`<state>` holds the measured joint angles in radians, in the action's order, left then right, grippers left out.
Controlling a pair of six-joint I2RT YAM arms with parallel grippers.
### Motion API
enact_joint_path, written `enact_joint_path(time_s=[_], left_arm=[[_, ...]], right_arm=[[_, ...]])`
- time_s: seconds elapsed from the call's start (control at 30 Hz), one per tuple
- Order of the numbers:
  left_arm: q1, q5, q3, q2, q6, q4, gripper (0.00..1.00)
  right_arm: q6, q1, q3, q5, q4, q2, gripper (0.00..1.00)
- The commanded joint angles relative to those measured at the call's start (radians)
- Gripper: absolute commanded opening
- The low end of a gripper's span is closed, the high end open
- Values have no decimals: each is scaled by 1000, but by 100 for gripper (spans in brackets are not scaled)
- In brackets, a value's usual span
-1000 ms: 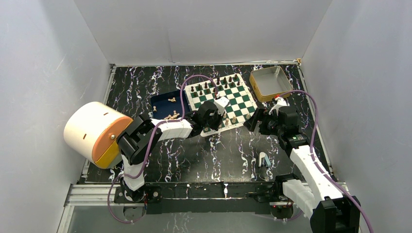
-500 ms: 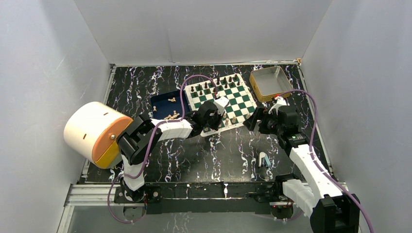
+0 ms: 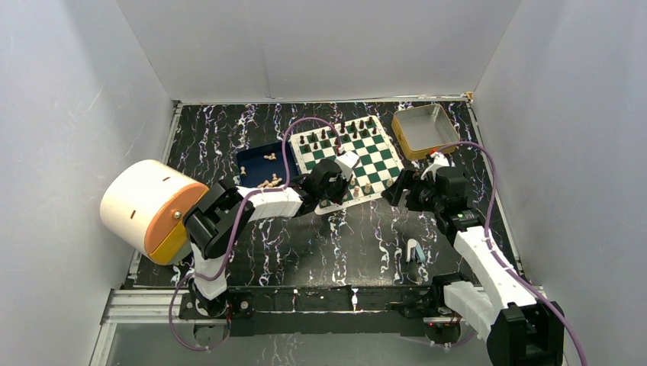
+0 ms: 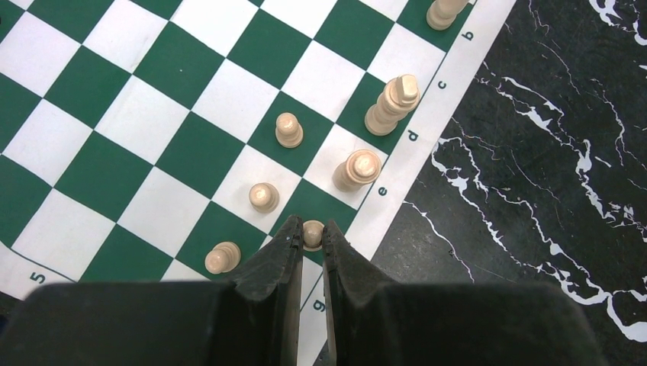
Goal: Set up the chess pieces on the board
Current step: Place the chess piece on the chessboard.
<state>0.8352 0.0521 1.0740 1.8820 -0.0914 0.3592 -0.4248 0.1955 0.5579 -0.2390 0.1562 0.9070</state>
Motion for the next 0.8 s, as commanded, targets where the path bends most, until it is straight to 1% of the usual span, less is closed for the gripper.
enact_joint_path(time_s=[0.0, 0.33, 0.47, 0.57, 0.77], left_arm=[[2, 24, -6, -28, -18, 24, 2], [1, 8, -16, -26, -47, 37, 2], [2, 0, -17, -21, -59, 44, 3], [2, 1, -15, -17, -65, 44, 7], [2, 14, -8, -19, -62, 29, 19]], right_arm=[[-8, -7, -4, -10, -49, -1, 99], [-9, -7, -4, -14, -50, 5, 99], [-9, -6, -3, -15, -50, 4, 99], [-10, -8, -3, -15, -49, 1, 99], [-11, -8, -4, -17, -49, -2, 99]])
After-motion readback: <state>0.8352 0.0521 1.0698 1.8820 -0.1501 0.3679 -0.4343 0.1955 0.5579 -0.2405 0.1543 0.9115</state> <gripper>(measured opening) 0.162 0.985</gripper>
